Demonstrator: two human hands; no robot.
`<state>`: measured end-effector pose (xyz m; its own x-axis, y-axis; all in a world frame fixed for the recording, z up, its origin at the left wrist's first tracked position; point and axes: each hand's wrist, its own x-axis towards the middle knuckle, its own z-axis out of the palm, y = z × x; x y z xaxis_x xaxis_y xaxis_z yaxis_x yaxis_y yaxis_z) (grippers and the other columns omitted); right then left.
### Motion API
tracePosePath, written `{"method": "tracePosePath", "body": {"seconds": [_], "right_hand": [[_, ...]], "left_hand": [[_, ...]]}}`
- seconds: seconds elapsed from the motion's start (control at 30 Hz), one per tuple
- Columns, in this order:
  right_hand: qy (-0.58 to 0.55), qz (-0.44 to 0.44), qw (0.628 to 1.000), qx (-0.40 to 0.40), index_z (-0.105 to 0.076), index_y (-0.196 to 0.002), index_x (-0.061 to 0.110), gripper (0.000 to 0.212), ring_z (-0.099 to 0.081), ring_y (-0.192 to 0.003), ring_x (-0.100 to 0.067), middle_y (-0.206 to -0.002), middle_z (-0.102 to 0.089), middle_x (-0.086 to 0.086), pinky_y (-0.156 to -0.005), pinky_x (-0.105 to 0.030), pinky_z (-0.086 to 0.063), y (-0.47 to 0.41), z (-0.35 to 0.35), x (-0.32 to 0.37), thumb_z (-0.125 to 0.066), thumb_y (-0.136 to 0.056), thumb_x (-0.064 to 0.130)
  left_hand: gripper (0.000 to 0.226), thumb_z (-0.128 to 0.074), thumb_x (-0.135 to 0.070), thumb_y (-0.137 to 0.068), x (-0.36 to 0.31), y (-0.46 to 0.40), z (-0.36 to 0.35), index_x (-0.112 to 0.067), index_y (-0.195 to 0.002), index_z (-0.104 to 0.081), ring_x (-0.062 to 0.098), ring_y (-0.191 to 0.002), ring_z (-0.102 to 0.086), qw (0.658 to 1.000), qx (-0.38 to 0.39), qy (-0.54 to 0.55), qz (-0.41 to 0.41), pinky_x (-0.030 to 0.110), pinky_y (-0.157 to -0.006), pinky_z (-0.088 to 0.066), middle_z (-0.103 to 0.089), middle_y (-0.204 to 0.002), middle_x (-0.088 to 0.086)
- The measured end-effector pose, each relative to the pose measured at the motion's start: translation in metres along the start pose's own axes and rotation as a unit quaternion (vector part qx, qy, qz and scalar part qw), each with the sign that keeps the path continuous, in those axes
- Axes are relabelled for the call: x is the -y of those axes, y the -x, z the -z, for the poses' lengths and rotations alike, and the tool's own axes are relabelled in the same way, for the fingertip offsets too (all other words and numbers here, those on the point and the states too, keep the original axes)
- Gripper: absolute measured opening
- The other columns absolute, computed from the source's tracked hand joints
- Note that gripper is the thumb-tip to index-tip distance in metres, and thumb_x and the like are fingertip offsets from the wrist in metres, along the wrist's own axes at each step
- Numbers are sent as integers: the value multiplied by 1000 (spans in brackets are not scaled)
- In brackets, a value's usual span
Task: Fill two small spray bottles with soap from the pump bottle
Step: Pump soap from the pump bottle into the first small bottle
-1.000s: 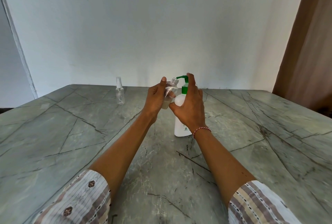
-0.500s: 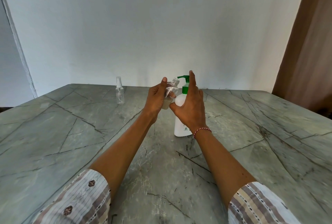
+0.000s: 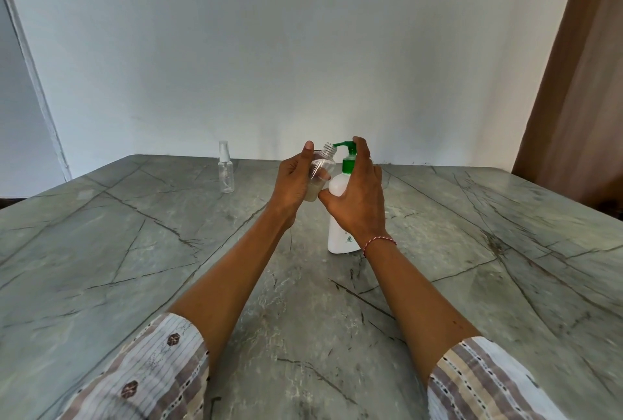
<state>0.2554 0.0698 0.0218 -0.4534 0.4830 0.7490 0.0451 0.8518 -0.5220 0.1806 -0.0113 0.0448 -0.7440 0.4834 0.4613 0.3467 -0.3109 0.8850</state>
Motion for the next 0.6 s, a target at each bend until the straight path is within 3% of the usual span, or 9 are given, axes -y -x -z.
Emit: {"method": "tracePosePath", "body": {"seconds": [0.17,0.37,0.6], "right_hand": [[-7,-2,1000,-4,-3,-148,27,109,-45,-115,-24,-131,-49,-6,-83,-28,-38,-1,1,-1,-78,-70,33],[3,-8,1000,15,-11,-147,21,105,-44,-120,-27,-136,-45,-8,-93,-38,-44,-3,0,0,-79,-68,29],[-4,5,1000,-6,-22,-143,16,97,-47,-113,-27,-130,-49,-9,-86,-36,-46,0,1,1,-79,-66,25]], "left_hand": [[38,-35,-45,-95,-1,1,0,-29,-80,-66,-3,-58,-63,1000,8,-2,-8,8,-52,-47,-68,-59,-12],[38,-35,-45,-96,-1,1,1,-30,-79,-66,-2,-61,-63,1000,8,-2,-10,7,-53,-47,-68,-68,-8],[38,-35,-44,-96,-3,1,1,-30,-78,-66,-5,-58,-62,1000,1,-9,-9,5,-50,-44,-67,-61,-13]]}}
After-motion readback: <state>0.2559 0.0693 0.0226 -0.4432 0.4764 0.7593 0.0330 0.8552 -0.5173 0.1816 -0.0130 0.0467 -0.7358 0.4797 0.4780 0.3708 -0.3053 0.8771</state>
